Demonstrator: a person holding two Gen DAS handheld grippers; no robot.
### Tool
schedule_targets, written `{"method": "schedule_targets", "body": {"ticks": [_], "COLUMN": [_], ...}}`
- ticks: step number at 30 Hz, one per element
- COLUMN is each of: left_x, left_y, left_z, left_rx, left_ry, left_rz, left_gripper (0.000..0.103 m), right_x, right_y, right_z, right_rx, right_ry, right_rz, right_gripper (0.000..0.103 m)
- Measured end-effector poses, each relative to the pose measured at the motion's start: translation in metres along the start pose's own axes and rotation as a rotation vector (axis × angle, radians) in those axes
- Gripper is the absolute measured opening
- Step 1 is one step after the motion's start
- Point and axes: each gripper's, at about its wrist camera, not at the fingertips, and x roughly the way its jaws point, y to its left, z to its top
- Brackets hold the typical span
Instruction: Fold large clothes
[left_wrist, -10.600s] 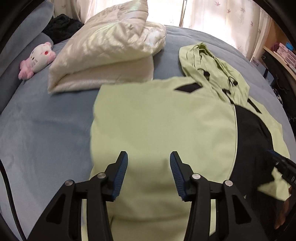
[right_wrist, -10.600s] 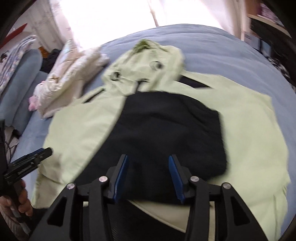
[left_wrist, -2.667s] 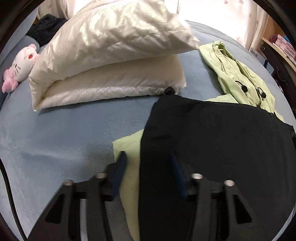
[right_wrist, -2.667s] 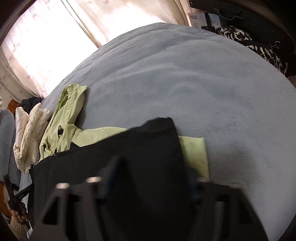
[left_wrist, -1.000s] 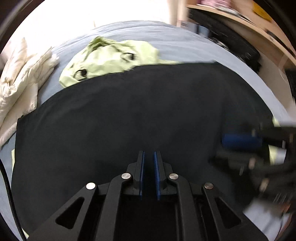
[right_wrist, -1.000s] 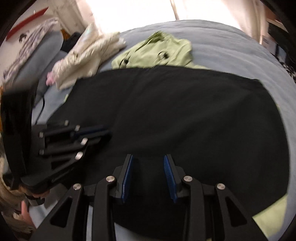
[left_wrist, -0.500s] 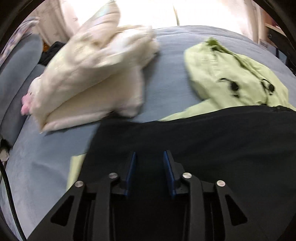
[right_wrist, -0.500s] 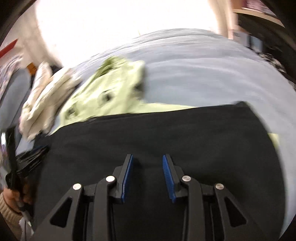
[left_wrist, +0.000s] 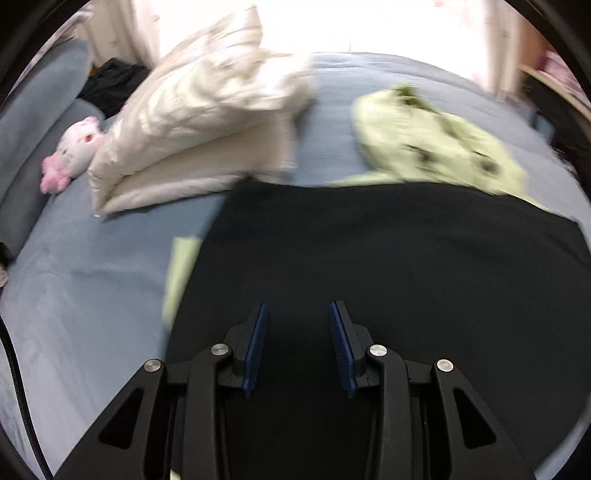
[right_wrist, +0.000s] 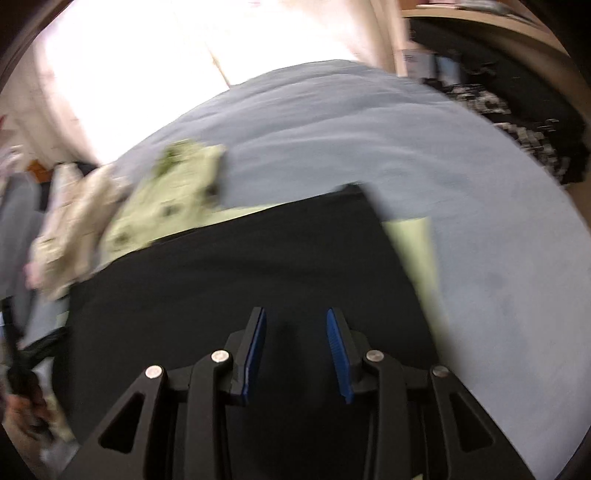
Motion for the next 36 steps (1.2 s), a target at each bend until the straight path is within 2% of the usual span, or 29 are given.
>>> {"method": "schedule_targets", "body": {"ticks": [3, 6, 8, 11, 13, 15, 17, 21, 27, 30, 35, 36], "left_x": [-0.018, -0.026, -0.030, -0.034, -0.036, -0.037, -0.036, -0.034, -0.033, -0.031, -0.030, -0.030], "left_y": [-0.029, -0.040, -0.036, -0.018, -0.007, 0.005, 0.008, 0.006, 0.008, 0.008, 0.008, 0.008], "left_z": [-0.030, -0.055, -0.069, -0.083, -0.089, -0.093, -0.092, -0.092, -0.093, -0.093, -0.094, -0.094], "left_rx": [0.028, 0.029, 0.012, -0.035, -0.058, -0.074, -0.073, -0.064, -0.089, -0.092, -0.104, -0.105], "left_ry": [0.024, 0.054, 0.045, 0.044, 0.043, 0.042, 0.039, 0.038, 0.040, 0.041, 0.040, 0.041], "left_rz": [-0.050, -0.044, -0.020, 0.035, 0.065, 0.069, 0.057, 0.074, 0.050, 0.048, 0.046, 0.046], "left_gripper": [0.034, 0.034, 0.034, 0.036, 0.048, 0.050, 0.050, 0.050, 0.050, 0.050, 0.051, 0.051], "right_x": [-0.006, -0.004, -0.005, -0.008, -0.013, -0.022, -0.029, -0.034, -0.029, -0.026, -0.025, -0.027], "right_y": [0.046, 0.074, 0.083, 0.065, 0.044, 0.024, 0.000, -0.029, -0.009, -0.003, -0.007, -0.007], "right_z": [-0.031, -0.061, -0.081, -0.101, -0.103, -0.100, -0.098, -0.098, -0.104, -0.104, -0.106, -0.107], "right_rx": [-0.051, -0.086, -0.124, -0.114, -0.072, -0.035, -0.002, 0.113, -0.004, -0.007, -0.001, 0.001], "right_ry": [0.064, 0.119, 0.120, 0.121, 0.124, 0.102, 0.077, 0.076, 0.080, 0.073, 0.068, 0.067], "right_rz": [0.105, 0.164, 0.124, 0.077, 0.086, -0.010, -0.157, -0.096, -0.224, -0.225, -0.210, -0.204], "right_gripper": [0.034, 0.034, 0.034, 0.034, 0.034, 0.034, 0.034, 0.034, 0.037, 0.042, 0.045, 0.050]}}
